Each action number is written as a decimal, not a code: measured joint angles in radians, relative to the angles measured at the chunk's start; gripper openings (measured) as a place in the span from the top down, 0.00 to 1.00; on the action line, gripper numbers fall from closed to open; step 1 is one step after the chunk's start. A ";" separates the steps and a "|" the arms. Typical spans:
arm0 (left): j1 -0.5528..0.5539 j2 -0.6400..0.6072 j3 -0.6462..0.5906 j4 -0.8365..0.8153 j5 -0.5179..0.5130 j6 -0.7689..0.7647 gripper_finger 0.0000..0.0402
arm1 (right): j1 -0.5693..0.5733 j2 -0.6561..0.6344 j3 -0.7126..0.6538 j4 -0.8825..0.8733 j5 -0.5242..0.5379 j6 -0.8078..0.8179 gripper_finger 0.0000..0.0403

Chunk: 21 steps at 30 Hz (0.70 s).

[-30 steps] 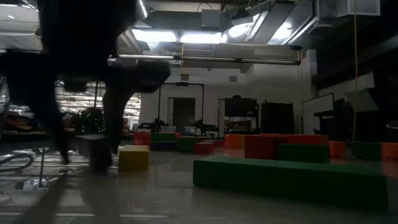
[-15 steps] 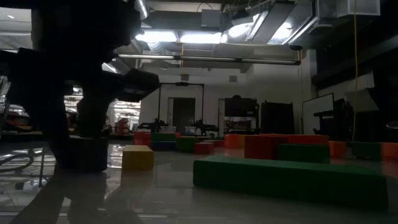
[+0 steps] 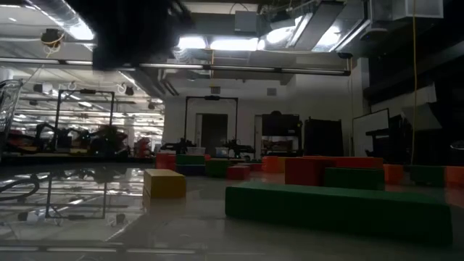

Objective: Sort blocks by size
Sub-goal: Put the large violet block into the left transparent bin

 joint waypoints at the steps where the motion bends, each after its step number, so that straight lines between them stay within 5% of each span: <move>1: -0.004 -0.022 0.013 -0.035 0.003 -0.048 0.90 | -0.003 0.000 0.007 0.009 0.019 -0.020 0.44; 8: -0.075 -0.165 0.030 -0.324 0.078 -0.503 0.88 | -0.054 -0.001 -0.020 0.170 0.187 -0.214 0.44; 21: -0.398 -0.232 -0.006 -0.601 0.091 -1.203 0.80 | -0.196 0.000 -0.235 0.595 0.119 -0.334 0.44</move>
